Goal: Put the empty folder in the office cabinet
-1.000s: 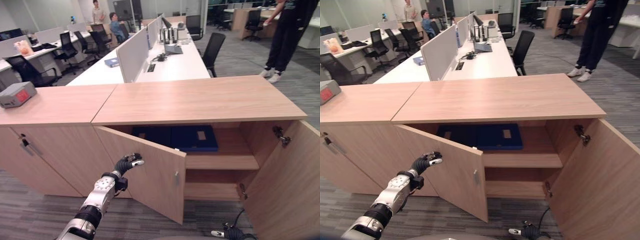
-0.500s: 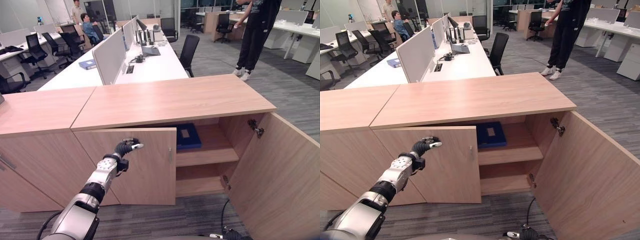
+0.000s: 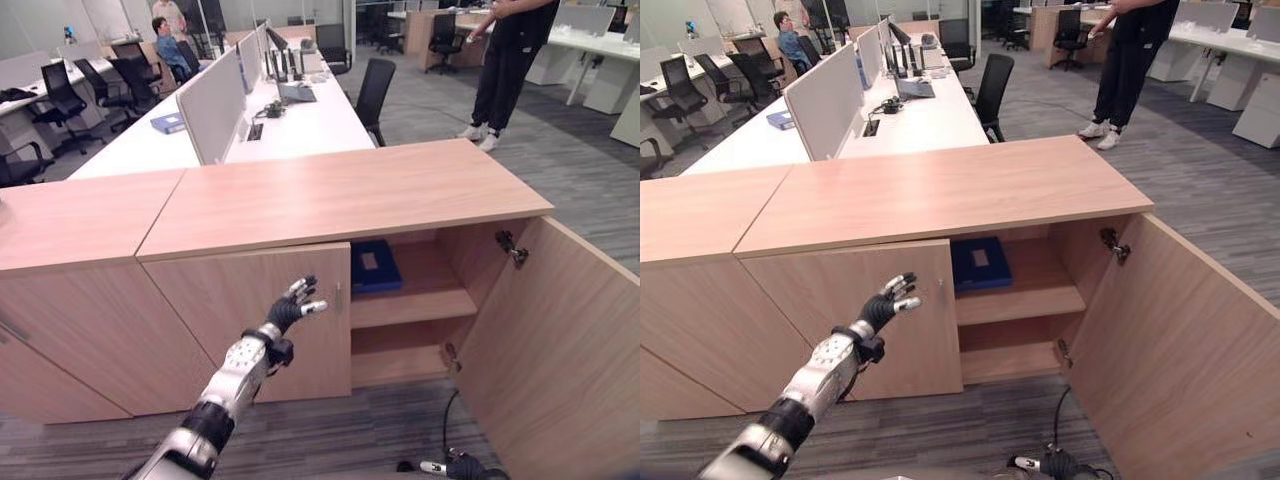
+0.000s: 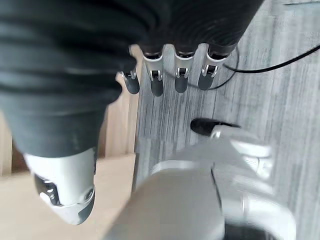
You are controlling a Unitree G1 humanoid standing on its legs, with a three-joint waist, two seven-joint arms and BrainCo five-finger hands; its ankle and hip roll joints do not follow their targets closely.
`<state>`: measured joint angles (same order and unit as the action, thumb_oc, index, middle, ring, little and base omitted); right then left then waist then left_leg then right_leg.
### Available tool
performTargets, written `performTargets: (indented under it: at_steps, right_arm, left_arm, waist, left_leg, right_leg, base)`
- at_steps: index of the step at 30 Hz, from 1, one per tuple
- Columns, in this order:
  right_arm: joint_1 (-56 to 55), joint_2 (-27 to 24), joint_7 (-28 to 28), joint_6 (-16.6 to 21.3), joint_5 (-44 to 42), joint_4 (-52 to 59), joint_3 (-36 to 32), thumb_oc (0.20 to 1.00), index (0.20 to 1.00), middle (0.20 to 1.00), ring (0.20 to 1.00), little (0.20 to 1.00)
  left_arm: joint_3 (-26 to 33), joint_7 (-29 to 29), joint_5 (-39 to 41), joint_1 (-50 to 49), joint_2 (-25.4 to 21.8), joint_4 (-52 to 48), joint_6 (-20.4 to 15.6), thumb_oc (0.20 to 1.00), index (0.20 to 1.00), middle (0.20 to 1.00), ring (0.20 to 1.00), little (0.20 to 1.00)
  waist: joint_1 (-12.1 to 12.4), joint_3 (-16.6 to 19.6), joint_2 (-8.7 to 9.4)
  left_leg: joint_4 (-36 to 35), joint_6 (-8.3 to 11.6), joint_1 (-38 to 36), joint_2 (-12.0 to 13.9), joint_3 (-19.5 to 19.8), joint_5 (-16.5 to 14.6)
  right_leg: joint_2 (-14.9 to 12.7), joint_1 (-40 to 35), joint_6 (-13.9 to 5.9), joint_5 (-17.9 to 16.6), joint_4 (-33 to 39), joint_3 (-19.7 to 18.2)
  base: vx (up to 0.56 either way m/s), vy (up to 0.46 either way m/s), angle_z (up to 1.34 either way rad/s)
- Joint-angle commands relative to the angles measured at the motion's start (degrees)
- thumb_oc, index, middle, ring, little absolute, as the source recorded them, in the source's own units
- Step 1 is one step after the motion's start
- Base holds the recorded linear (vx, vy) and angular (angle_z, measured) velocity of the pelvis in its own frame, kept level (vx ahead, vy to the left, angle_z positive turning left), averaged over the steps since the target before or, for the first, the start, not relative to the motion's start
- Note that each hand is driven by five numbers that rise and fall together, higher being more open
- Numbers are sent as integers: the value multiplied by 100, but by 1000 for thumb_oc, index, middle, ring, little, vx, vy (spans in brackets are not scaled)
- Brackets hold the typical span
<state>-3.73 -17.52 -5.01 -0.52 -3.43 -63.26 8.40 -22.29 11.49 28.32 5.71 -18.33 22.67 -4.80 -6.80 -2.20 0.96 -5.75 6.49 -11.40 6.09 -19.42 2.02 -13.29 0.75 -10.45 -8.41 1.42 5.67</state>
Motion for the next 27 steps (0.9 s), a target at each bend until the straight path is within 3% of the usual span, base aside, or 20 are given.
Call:
performTargets:
  at_steps: [1, 4, 5, 7, 8, 9, 10, 11, 16, 19, 21, 23, 24, 25, 27]
  right_arm:
    - [496, 26, -49, 92, -338, -258, 83, 1000, 1000, 1000, 1000, 1000]
    - [524, 10, -47, 109, -349, -253, -10, 1000, 1000, 1000, 1000, 1000]
    - [568, 30, -8, 113, -309, -263, 18, 1000, 1000, 1000, 1000, 1000]
    - [640, 15, 31, 104, -241, -401, 64, 1000, 1000, 1000, 1000, 1000]
    - [640, 16, 31, 106, -241, -403, 63, 1000, 1000, 1000, 1000, 1000]
    - [633, -5, 30, 98, -229, -485, 107, 1000, 1000, 1000, 1000, 1000]
    - [631, -6, 30, 99, -229, -485, 107, 1000, 1000, 1000, 1000, 1000]
    - [602, -48, 38, 96, -218, -561, 124, 1000, 1000, 1000, 1000, 1000]
    - [622, -156, 15, 126, -128, -573, 243, 1000, 1000, 1000, 1000, 1000]
    - [691, -277, 36, 187, -190, -533, 269, 1000, 1000, 1000, 1000, 1000]
    - [754, -354, 68, 207, -199, -565, 295, 1000, 1000, 1000, 1000, 1000]
    - [858, -414, 69, 215, -193, -531, 382, 1000, 1000, 1000, 1000, 1000]
    - [863, -415, 68, 214, -193, -532, 383, 1000, 1000, 1000, 1000, 1000]
    - [964, -508, 73, 214, -214, -481, 439, 1000, 1000, 1000, 1000, 1000]
    - [985, -541, 79, 223, -238, -478, 480, 1000, 1000, 1000, 1000, 1000]
  left_arm:
    - [313, 331, -176, 250, -259, 6, -119, 1000, 1000, 1000, 1000, 1000]
    - [457, 486, -282, -323, -526, -194, 13, 1000, 1000, 1000, 1000, 1000]
    - [580, 519, -292, -550, -594, -131, 56, 1000, 1000, 1000, 1000, 1000]
    - [658, 522, -381, -713, -632, 131, 97, 1000, 1000, 1000, 1000, 1000]
    - [657, 523, -382, -713, -632, 133, 95, 1000, 1000, 1000, 1000, 1000]
    - [659, 522, -497, -716, -600, 410, 62, 1000, 1000, 1000, 1000, 1000]
    - [658, 522, -497, -715, -599, 415, 58, 1000, 1000, 1000, 1000, 1000]
    - [664, 470, -633, -719, -489, 796, 37, 1000, 1000, 1000, 1000, 1000]
    - [773, 313, -839, -730, -312, 1494, -18, 1000, 1000, 1000, 1000, 1000]
    - [982, 189, -818, -744, -139, 2055, -8, 1000, 1000, 1000, 1000, 1000]
    - [1026, 140, -827, -754, -79, 2216, -23, 1000, 1000, 1000, 1000, 1000]
    - [1065, 86, -791, -760, -21, 2429, -33, 1000, 1000, 1000, 1000, 1000]
    - [1067, 87, -792, -754, -18, 2437, -38, 1000, 1000, 1000, 1000, 1000]
    - [1100, 29, -718, -737, 46, 2643, -49, 1000, 1000, 1000, 1000, 1000]
    - [1133, -24, -652, -734, 121, 2806, -59, 1000, 1000, 1000, 1000, 1000]
  waist:
    - [112, -337, -53]
    - [303, -346, -162]
    - [448, -325, -130]
    - [624, -214, -65]
    - [626, -214, -68]
    - [642, -110, -14]
    - [643, -108, -18]
    - [599, -48, -32]
    - [434, -24, -151]
    - [269, -52, -303]
    - [261, -128, -418]
    - [272, -201, -427]
    - [269, -196, -434]
    - [362, -272, -349]
    - [491, -296, -227]
  left_leg:
    - [157, -422, 110, -92, -3, -429]
    - [237, -441, 182, 27, -313, -382]
    - [262, -406, 145, 76, -516, -393]
    - [329, -265, 167, 171, -680, -440]
    - [331, -264, 165, 175, -682, -444]
    - [403, -150, 294, 261, -760, -367]
    - [406, -148, 295, 267, -760, -367]
    - [485, -24, 349, 362, -807, -282]
    - [573, 209, 204, 670, -955, -108]
    - [1019, 525, 158, 1142, -1139, 276]
    - [1414, 719, 219, 1482, -1070, 708]
    - [1878, 641, 399, 1666, -947, 1089]
    - [1891, 644, 417, 1678, -939, 1087]
    - [2346, 550, 733, 1560, -379, 1160]
    - [2362, 362, 1085, 1192, 128, 863]
  right_leg:
    - [-219, 160, -393, 511, -1521, 984]
    - [-540, 190, -284, 613, -2093, 1772]
    - [-888, 23, -176, 633, -2085, 2305]
    - [-1137, -270, -245, 397, -1487, 2726]
    - [-1129, -277, -247, 388, -1473, 2727]
    - [-1036, -510, -320, 332, -773, 2705]
    - [-1026, -518, -318, 322, -755, 2709]
    - [-898, -608, -307, 353, -468, 2501]
    - [-571, -672, -208, 449, -141, 2230]
    - [-121, -780, 7, 693, 145, 2037]
    - [200, -879, 167, 893, 265, 1873]
    - [365, -845, 338, 934, 271, 1787]
    - [374, -835, 344, 935, 270, 1788]
    - [431, -867, 414, 1019, 299, 1605]
    - [380, -862, 399, 1048, 322, 1411]
  base:
    - [-163, 16, -30]
    - [-112, -67, -94]
    - [-49, -320, -121]
    - [-15, -320, -45]
    - [-32, -283, -102]
    - [-21, -193, -112]
    - [19, -367, -95]
    - [41, -176, -57]
    - [72, -273, -56]
    - [92, -309, -53]
    - [105, -246, -66]
    - [35, -183, -47]
    - [38, -199, -87]
    - [77, -155, -84]
    - [91, -123, -75]
